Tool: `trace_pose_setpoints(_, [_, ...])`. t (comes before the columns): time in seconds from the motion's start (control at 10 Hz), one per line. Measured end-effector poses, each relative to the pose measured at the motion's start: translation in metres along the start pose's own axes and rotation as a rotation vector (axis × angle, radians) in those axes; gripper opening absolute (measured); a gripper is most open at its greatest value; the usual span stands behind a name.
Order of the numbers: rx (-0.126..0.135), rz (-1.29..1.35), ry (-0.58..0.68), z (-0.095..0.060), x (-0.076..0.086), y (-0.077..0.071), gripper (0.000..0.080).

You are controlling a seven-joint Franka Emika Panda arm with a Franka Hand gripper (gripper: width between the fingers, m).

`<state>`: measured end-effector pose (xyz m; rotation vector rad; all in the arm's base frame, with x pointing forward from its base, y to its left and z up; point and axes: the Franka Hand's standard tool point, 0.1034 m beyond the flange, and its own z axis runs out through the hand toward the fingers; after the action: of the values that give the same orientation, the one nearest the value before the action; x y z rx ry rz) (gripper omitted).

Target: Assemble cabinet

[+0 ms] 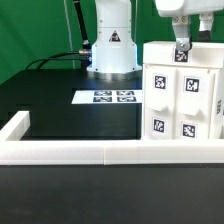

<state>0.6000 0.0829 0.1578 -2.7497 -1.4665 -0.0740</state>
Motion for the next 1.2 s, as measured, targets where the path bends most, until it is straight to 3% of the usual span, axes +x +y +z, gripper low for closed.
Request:
trace_pose_setpoints(0.4, [0.008, 0.007, -0.008, 0.0107, -0.0059, -0.0007, 0.0797])
trace_pose_setpoints(0.6, [0.011, 0.008, -0.01, 0.0125, -0.0071, -0.0009, 0.055])
trace_pose_setpoints(1.0, [0.011, 0.033, -0.011, 0.0127, -0.008, -0.0005, 0.055])
trace_pose_setpoints(1.2, [0.012, 0.168, -0.011, 0.0128, -0.0078, -0.0009, 0.055])
